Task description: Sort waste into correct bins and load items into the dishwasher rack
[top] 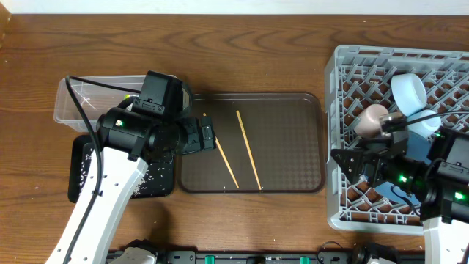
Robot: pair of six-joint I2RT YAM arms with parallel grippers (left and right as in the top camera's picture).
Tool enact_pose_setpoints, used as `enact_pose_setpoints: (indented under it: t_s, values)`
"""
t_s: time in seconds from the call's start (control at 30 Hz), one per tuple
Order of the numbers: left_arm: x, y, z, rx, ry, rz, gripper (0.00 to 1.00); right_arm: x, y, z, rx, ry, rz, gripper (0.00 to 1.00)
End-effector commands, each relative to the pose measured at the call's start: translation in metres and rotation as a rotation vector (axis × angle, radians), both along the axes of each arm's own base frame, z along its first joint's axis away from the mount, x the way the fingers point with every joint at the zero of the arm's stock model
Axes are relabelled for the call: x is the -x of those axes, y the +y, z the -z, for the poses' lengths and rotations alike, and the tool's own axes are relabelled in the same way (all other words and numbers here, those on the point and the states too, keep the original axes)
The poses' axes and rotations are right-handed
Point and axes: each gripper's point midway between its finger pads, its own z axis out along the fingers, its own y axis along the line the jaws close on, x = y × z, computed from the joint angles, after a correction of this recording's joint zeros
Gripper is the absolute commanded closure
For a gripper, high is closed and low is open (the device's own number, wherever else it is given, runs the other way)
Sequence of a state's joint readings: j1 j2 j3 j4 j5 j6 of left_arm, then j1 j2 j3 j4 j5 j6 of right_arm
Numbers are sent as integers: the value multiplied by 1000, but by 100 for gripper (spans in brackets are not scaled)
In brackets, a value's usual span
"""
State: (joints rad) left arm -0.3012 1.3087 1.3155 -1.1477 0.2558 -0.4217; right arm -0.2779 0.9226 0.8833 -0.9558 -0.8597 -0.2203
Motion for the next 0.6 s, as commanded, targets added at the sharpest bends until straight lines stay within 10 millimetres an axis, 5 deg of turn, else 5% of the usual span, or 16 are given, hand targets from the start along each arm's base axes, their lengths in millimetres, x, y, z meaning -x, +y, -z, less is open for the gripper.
enact_pose_setpoints:
  t_s: [0.0, 0.57]
  values:
    - [-3, 2, -8, 1, -25, -6, 2, -2, 1, -5, 30, -28, -18, 1]
    - [-3, 2, -8, 1, -25, -6, 2, -9, -43, 23, 277, 45, 149, 1]
